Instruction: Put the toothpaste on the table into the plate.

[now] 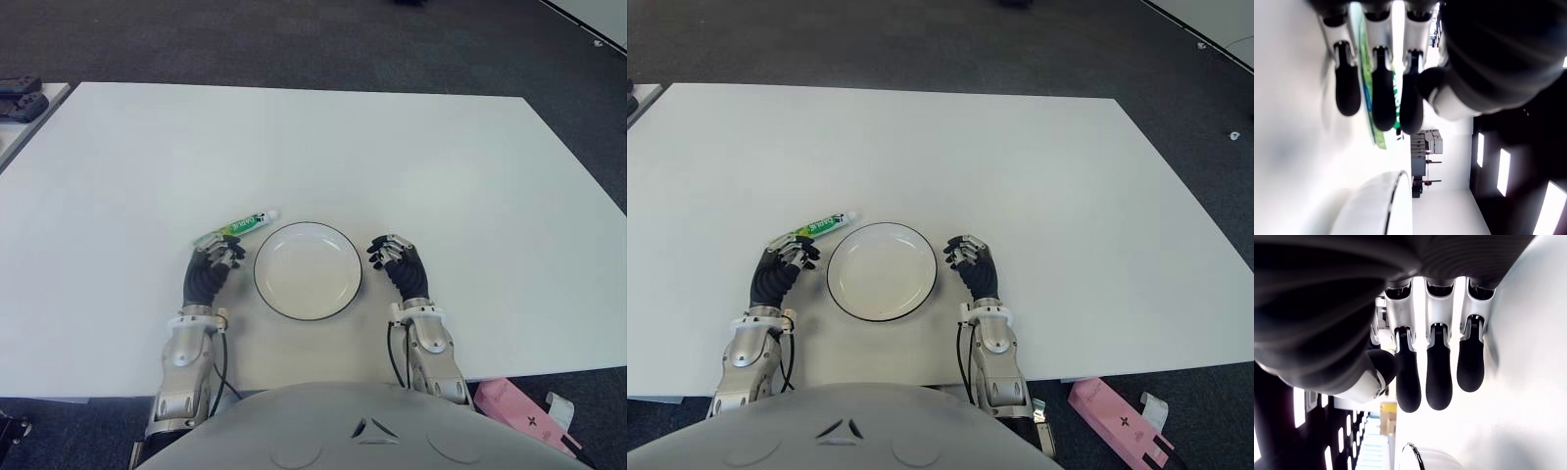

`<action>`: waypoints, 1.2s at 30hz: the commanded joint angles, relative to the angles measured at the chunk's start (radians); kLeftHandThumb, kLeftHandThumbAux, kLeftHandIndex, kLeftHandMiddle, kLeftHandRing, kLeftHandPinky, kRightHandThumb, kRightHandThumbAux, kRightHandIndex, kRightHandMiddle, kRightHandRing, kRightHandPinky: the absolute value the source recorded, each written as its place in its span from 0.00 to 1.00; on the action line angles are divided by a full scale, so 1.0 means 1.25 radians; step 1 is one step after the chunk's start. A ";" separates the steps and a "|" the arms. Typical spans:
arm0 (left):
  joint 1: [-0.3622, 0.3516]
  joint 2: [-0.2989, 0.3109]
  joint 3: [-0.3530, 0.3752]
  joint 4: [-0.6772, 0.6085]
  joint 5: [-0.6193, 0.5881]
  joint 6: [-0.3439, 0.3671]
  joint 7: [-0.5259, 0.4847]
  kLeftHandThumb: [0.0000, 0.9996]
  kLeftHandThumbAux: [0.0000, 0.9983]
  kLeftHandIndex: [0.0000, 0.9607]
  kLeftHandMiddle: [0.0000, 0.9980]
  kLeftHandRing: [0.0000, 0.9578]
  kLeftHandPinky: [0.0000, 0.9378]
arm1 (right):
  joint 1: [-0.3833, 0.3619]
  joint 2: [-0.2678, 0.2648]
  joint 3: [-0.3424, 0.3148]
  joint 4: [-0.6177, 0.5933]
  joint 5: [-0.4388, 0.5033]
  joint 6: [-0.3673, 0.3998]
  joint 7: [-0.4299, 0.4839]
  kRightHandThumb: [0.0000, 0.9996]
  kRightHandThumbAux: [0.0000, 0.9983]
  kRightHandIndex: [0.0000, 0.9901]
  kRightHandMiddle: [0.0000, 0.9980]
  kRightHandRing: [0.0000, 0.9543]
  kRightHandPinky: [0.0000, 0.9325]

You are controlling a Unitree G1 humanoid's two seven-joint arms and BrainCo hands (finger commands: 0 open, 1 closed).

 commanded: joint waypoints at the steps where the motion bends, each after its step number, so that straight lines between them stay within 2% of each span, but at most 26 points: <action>1: 0.002 0.005 0.006 0.014 0.002 0.011 0.003 0.71 0.72 0.45 0.52 0.55 0.56 | -0.002 0.003 0.004 0.015 -0.001 0.014 -0.001 0.71 0.73 0.43 0.53 0.56 0.58; 12: 0.003 0.010 0.011 0.014 0.006 -0.002 0.000 0.70 0.72 0.45 0.54 0.56 0.56 | -0.001 0.009 0.004 0.016 0.000 0.018 -0.006 0.71 0.73 0.44 0.53 0.56 0.58; 18: -0.003 0.013 0.013 0.010 0.030 -0.028 0.018 0.70 0.72 0.45 0.55 0.57 0.57 | -0.001 0.010 0.003 0.019 0.002 0.022 -0.005 0.71 0.73 0.44 0.53 0.56 0.58; 20: -0.006 0.016 0.014 0.010 0.076 -0.050 0.051 0.70 0.72 0.45 0.55 0.56 0.56 | -0.001 0.010 0.002 0.020 0.003 0.021 -0.005 0.71 0.73 0.44 0.53 0.56 0.58; 23: -0.016 0.045 0.011 0.008 0.237 -0.084 0.159 0.70 0.72 0.45 0.55 0.56 0.57 | -0.002 0.011 0.000 0.026 0.006 0.013 -0.005 0.71 0.73 0.44 0.53 0.57 0.58; 25: -0.021 0.070 0.010 -0.005 0.338 -0.081 0.218 0.70 0.72 0.45 0.55 0.57 0.58 | -0.003 0.012 -0.001 0.028 0.006 0.010 -0.006 0.71 0.73 0.44 0.54 0.57 0.59; 28: -0.024 0.086 0.007 -0.013 0.407 -0.073 0.259 0.70 0.72 0.45 0.56 0.58 0.59 | -0.003 0.013 -0.002 0.030 0.006 0.008 -0.007 0.71 0.73 0.44 0.54 0.57 0.59; 32: -0.044 0.128 -0.001 -0.043 0.536 -0.033 0.305 0.70 0.72 0.45 0.58 0.60 0.60 | -0.005 0.014 -0.003 0.035 0.004 0.004 -0.011 0.71 0.73 0.44 0.54 0.57 0.59; 36: -0.057 0.150 -0.010 -0.055 0.584 -0.005 0.300 0.70 0.72 0.45 0.52 0.54 0.52 | -0.005 0.014 -0.003 0.038 0.002 0.001 -0.012 0.71 0.73 0.44 0.54 0.57 0.59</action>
